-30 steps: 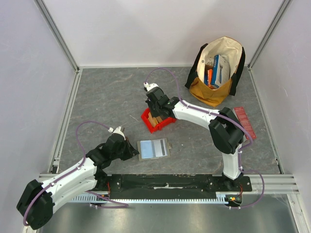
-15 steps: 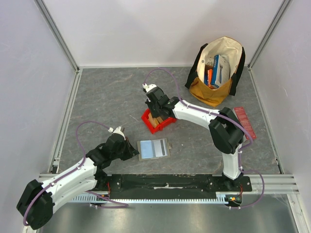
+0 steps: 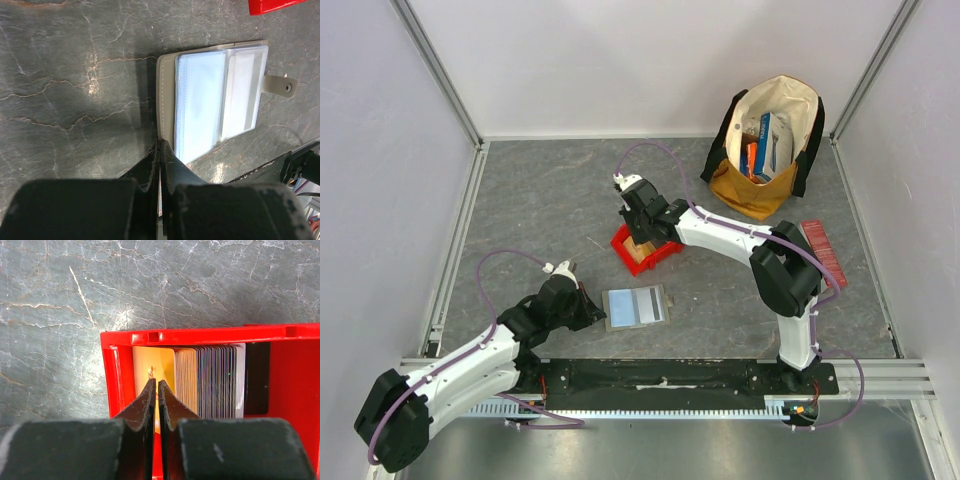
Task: Put the credit cards into the card holder
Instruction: Pick up the credit card from the storage box.
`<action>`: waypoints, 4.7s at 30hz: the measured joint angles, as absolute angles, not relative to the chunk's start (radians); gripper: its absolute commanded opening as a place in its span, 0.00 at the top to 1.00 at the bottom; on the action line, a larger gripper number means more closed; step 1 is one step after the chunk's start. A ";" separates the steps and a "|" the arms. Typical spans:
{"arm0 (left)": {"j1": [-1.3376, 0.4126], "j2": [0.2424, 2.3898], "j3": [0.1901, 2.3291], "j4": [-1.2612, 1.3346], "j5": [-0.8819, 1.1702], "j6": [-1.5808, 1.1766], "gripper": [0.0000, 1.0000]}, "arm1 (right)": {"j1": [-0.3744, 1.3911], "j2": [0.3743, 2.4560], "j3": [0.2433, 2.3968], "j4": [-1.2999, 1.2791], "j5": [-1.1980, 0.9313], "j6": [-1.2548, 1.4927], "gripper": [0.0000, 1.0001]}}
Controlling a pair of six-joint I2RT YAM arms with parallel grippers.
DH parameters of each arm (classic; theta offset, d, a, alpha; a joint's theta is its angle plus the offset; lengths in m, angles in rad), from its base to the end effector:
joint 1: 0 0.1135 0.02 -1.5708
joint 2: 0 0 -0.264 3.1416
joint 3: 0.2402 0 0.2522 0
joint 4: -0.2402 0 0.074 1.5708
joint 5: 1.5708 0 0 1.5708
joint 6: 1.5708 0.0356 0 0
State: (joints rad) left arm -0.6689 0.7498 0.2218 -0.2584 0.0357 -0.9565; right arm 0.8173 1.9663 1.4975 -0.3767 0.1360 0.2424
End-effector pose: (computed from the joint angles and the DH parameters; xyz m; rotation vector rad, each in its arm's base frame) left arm 0.1138 -0.0916 0.1443 -0.3420 2.4913 -0.7861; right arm 0.3045 0.3175 0.2182 -0.6289 2.3489 0.3233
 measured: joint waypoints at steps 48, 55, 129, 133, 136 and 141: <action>-0.669 0.794 0.222 -0.252 0.054 -0.956 0.98 | 0.876 2.032 1.509 -0.443 0.343 0.120 0.69; -0.669 0.794 0.222 -0.252 0.054 -0.956 0.98 | 0.875 2.032 1.515 -0.441 0.358 0.122 0.84; -0.667 0.769 0.221 -0.252 0.054 -0.957 0.98 | 0.858 2.000 1.521 -0.442 -0.153 0.154 0.82; -0.667 0.771 0.221 -0.252 0.054 -0.956 0.98 | 0.858 2.000 1.515 -0.441 -0.194 0.153 0.78; -0.667 0.774 0.221 -0.252 0.054 -0.957 0.98 | 0.857 2.000 1.506 -0.439 -0.222 0.148 0.76; -0.667 0.774 0.221 -0.252 0.054 -0.956 0.98 | 0.856 2.000 1.495 -0.440 -0.236 0.138 0.86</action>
State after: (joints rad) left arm -0.6670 0.7742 0.2214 -0.2520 0.0544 -0.9562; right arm 0.8562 1.9995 1.4952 -0.4404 -0.2359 0.1375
